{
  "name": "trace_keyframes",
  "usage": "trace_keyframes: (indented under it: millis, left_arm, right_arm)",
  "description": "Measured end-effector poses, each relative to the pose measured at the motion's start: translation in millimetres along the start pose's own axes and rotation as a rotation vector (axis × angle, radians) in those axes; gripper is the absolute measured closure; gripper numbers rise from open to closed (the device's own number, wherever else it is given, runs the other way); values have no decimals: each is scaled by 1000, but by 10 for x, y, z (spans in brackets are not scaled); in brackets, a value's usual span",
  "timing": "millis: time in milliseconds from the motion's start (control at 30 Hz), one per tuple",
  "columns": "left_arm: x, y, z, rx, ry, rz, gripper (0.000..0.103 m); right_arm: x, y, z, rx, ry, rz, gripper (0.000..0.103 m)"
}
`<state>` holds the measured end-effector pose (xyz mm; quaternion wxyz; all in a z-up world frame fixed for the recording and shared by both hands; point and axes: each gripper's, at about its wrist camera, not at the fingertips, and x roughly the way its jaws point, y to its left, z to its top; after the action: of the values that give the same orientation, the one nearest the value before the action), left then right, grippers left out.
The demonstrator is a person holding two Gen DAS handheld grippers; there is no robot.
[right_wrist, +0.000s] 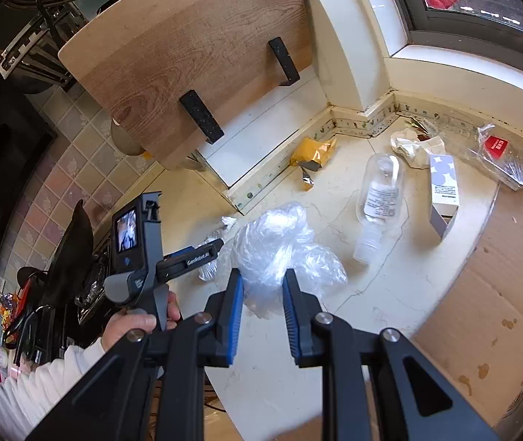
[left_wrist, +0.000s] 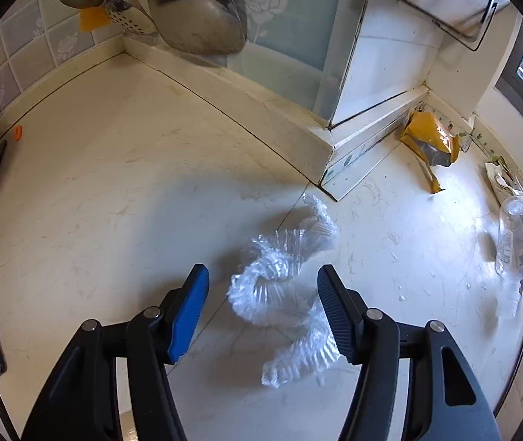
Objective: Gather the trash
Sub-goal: 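Grasp the coiled clear plastic strip with left tool while right tool grasps the plastic bag, then carry the plastic strip and bag with both tools down over the bin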
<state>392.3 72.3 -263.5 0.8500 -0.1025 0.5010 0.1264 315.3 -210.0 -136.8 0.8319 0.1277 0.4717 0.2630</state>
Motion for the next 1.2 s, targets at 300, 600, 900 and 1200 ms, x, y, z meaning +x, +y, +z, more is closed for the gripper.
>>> trace_keyframes:
  millis: [300,600,900,1200]
  left_arm:
    - [-39,-221,-30,91,-8,47,97]
    - [-585,-112,-387,94,-11,-24,99]
    - [-1552,230,-1133,100,35,-185,99]
    - [-2038,701,-1990,95,115,-229,99]
  right_arm:
    - [-15,-159,-92,27,23,-20,83]
    - [-87,16,-300,29,47,0,83]
    - [-213,562,-793,-14,84,43,82]
    - [-129,1133,-1489,-55,174,79,82]
